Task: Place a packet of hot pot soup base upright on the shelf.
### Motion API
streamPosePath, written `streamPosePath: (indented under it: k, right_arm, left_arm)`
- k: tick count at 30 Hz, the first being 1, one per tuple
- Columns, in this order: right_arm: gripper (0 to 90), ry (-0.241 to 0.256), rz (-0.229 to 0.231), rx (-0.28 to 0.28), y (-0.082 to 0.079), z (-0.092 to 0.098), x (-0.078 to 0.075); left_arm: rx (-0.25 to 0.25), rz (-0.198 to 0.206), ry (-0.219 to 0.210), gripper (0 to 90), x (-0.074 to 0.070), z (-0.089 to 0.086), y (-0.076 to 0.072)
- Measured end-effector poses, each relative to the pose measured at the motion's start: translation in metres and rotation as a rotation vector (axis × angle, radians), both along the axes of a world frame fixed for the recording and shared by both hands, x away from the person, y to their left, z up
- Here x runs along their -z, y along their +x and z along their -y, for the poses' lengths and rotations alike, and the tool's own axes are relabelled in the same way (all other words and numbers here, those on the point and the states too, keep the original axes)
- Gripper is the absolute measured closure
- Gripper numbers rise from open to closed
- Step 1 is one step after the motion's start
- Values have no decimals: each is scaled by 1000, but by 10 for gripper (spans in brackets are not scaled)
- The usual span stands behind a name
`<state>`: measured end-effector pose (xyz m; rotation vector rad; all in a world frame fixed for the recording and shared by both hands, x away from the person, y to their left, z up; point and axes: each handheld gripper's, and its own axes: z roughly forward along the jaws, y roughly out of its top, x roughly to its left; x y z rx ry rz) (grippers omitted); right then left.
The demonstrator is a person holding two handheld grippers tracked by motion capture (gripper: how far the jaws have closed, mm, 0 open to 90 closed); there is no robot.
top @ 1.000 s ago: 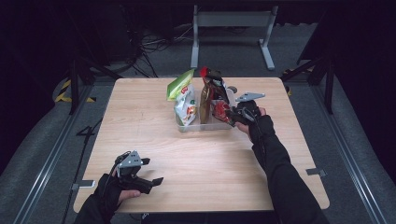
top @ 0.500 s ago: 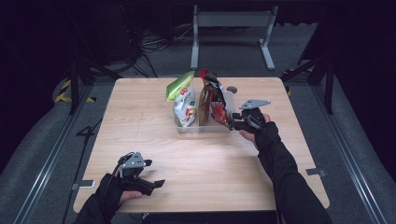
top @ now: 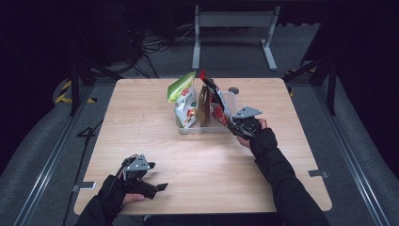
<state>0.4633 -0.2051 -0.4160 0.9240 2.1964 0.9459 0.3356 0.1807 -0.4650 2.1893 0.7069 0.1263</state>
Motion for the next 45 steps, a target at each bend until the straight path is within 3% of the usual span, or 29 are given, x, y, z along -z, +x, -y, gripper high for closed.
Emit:
streamPosePath:
  k: [10, 14, 17, 19, 28, 40, 45]
  right_arm:
    - [680, -112, 75, 45, -5, -17, 6]
    - [663, -22, 42, 41, -2, -8, 5]
    - [622, -29, 54, 29, -5, -8, 2]
    - [617, 23, 71, 26, -7, -3, -4]
    - [566, 30, 79, 20, -20, 15, -19]
    - [540, 51, 84, 1, -40, 33, -31]
    - [529, 46, 87, -20, -50, 39, -34]
  left_arm:
    - [10, -5, 9, 71, 1, 3, 2]
    - [6, -5, 1, 69, 1, 2, 2]
    - [-13, 2, -5, 68, 0, 0, 3]
    - [-24, 3, -12, 67, 0, -1, 3]
    - [-70, 15, -6, 67, -1, -7, 7]
    - [-133, 80, 12, 73, -7, -16, 7]
    - [-142, 114, 40, 76, -8, -18, 5]
